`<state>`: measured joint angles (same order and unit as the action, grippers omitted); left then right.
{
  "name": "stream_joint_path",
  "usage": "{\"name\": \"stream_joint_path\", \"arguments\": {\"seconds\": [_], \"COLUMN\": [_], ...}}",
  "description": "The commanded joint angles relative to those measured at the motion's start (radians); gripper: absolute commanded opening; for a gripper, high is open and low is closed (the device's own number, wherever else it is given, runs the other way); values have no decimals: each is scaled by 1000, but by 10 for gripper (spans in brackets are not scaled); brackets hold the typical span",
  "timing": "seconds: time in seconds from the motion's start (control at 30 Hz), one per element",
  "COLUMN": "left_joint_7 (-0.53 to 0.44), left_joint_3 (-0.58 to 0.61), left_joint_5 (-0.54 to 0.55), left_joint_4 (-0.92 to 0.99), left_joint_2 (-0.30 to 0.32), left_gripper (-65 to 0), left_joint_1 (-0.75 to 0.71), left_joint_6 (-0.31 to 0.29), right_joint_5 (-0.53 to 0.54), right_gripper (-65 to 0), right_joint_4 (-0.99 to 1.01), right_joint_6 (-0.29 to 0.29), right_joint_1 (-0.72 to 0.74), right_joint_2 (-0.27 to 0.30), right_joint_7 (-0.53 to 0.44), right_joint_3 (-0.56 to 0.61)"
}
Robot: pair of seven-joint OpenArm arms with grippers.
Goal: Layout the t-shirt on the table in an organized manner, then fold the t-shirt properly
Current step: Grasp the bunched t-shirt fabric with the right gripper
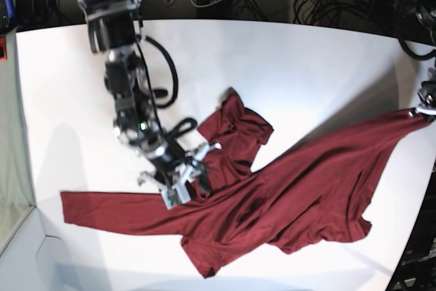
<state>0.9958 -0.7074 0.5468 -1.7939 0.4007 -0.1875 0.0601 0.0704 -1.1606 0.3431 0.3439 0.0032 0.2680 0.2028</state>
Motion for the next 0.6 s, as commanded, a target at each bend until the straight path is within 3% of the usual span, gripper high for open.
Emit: {"name": "stream_joint_path", "arguments": {"seconds": [0.0,0.27,0.57], "left_joint_7": [-12,-12,-12], "left_joint_3": [-8,-1,-1], "left_joint_5": [6,9,9], "left_joint_4": [-17,-19,-19], "left_joint_2": [13,-27,-67], "left_gripper": [-649,-649,-649], "left_joint_1": [9,-8,-40], "left_joint_6": [5,5,5], "right_joint_5": [7,12,7], "right_gripper": [-433,-433,-433], "right_joint_4": [37,457,686], "right_joint_6": [4,4,4], "right_joint_1": [62,338,404], "right_joint_2": [-2,-47,-99], "right_joint_7": [-17,-78,-238], "right_joint_3": [-3,-4,-1]}}
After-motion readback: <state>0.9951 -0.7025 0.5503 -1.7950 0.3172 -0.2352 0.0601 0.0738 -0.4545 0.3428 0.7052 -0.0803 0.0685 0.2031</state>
